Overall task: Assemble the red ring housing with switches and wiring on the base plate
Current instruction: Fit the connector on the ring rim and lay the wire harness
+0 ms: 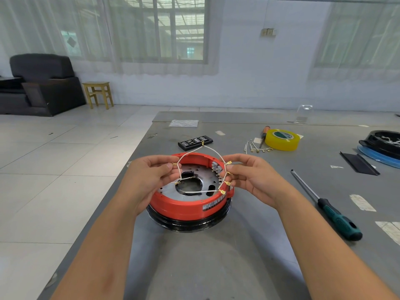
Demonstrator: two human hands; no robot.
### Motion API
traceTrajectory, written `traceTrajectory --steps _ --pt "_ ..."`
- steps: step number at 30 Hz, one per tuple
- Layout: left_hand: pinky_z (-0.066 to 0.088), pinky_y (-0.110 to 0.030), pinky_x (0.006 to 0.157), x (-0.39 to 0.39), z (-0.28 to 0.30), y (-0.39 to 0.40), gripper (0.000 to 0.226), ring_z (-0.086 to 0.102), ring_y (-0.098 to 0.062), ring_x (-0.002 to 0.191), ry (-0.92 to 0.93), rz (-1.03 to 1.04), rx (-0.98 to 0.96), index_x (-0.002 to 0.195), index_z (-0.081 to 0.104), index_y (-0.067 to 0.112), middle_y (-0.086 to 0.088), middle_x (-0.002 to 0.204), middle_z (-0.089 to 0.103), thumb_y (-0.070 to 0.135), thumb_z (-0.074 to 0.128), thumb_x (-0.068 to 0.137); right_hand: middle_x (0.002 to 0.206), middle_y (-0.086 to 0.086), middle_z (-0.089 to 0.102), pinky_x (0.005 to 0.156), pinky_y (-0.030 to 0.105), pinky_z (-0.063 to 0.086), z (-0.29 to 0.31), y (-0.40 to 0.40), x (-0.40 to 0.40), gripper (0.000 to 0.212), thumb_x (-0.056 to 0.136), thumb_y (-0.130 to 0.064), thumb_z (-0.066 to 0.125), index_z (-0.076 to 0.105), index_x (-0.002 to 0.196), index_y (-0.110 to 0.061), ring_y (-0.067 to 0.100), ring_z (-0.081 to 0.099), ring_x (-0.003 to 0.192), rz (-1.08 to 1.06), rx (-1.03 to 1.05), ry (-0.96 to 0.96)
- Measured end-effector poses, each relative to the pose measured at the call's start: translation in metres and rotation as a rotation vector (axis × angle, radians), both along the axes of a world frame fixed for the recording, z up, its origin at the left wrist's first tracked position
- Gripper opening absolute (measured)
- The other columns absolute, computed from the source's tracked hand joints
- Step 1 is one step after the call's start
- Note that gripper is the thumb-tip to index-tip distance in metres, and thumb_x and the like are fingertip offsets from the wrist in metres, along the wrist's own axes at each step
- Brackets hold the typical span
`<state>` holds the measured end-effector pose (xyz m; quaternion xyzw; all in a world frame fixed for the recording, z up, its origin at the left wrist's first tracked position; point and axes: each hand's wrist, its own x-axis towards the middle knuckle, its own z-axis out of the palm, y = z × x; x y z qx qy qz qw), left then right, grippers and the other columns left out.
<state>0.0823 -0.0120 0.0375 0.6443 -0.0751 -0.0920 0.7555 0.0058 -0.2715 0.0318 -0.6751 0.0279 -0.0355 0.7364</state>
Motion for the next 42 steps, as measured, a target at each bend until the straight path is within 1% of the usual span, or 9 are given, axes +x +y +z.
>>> traceTrajectory --steps 4,12,19,23,29,32,35,38,42 --pt "0.062 -0.020 0.070 -0.001 0.002 0.000 0.025 0.080 -0.024 0.089 0.012 0.001 -0.013 0.105 0.076 0.000 -0.017 0.094 0.081 -0.012 0.055 0.101 0.098 0.020 0.077 0.069 0.025 0.060 0.000 -0.003 0.000 0.024 0.096 -0.002 0.065 0.072 0.119 -0.009 0.017 0.070 0.075 -0.045 -0.008 -0.010" --pt "0.063 -0.022 0.067 -0.003 0.007 0.001 0.030 0.080 -0.023 0.081 0.040 -0.005 -0.016 0.106 0.076 -0.003 -0.022 0.094 0.079 -0.015 0.049 0.101 0.098 0.018 0.078 0.076 0.029 0.062 -0.001 -0.002 0.002 0.023 0.096 -0.003 0.066 0.073 0.117 -0.012 0.018 0.070 0.076 -0.053 -0.038 0.004" --pt "0.063 -0.024 0.069 -0.003 0.004 0.004 0.020 0.080 -0.022 0.086 0.040 -0.062 0.035 0.109 0.078 0.003 -0.017 0.099 0.080 -0.007 0.069 0.095 0.093 0.015 0.079 0.067 0.022 0.059 -0.002 0.005 0.002 0.021 0.099 -0.003 0.064 0.070 0.118 -0.008 0.014 0.069 0.071 -0.146 -0.078 0.004" --pt "0.062 -0.021 0.069 -0.003 0.000 0.002 0.019 0.078 -0.018 0.078 0.006 -0.020 0.041 0.105 0.077 0.003 -0.019 0.100 0.079 -0.006 0.077 0.088 0.086 0.011 0.079 0.063 0.021 0.058 -0.004 0.019 0.008 0.022 0.098 -0.001 0.063 0.068 0.118 -0.009 0.011 0.067 0.065 -0.204 -0.155 -0.027" --pt "0.064 -0.023 0.068 0.003 -0.002 0.002 0.017 0.070 -0.012 0.063 0.033 0.097 -0.011 0.097 0.076 0.000 -0.008 0.076 0.073 -0.013 0.074 0.087 0.078 -0.004 0.077 0.058 0.017 0.054 -0.007 0.032 0.016 0.022 0.099 -0.009 0.065 0.072 0.118 -0.018 0.002 0.067 0.060 -0.280 -0.518 -0.107" --pt "0.062 -0.020 0.065 0.006 -0.002 0.005 0.017 0.069 -0.010 0.058 0.048 0.133 -0.029 0.095 0.075 -0.001 -0.009 0.073 0.074 -0.015 0.071 0.087 0.098 -0.007 0.075 0.082 0.025 0.056 -0.006 0.036 0.017 0.026 0.098 -0.022 0.066 0.075 0.121 -0.030 0.003 0.069 0.085 -0.340 -0.889 -0.158" --pt "0.063 -0.021 0.067 0.010 -0.003 0.009 0.016 0.069 -0.010 0.058 0.082 0.118 -0.033 0.096 0.075 -0.002 -0.010 0.073 0.076 -0.015 0.071 0.087 0.123 0.003 0.066 0.101 0.030 0.042 -0.006 0.048 0.019 0.033 0.095 -0.025 0.069 0.072 0.128 -0.025 0.022 0.058 0.117 -0.429 -1.192 -0.358" --pt "0.060 -0.018 0.060 0.012 -0.002 0.011 0.017 0.070 -0.010 0.058 0.120 0.078 -0.058 0.100 0.075 -0.003 -0.011 0.074 0.077 -0.015 0.071 0.087 0.115 0.001 0.067 0.097 0.038 0.049 0.000 0.067 0.025 0.023 0.092 -0.023 0.073 0.077 0.115 -0.022 0.023 0.060 0.110 -0.273 -1.246 -0.643" --pt "0.061 -0.022 0.061 0.014 -0.003 0.014 0.019 0.075 -0.016 0.066 0.119 0.032 -0.048 0.102 0.076 -0.002 -0.017 0.082 0.078 -0.013 0.073 0.086 0.107 -0.002 0.067 0.085 0.035 0.051 0.007 0.091 0.032 0.017 0.092 -0.022 0.074 0.079 0.108 -0.024 0.017 0.061 0.101 0.049 -1.243 -0.699"
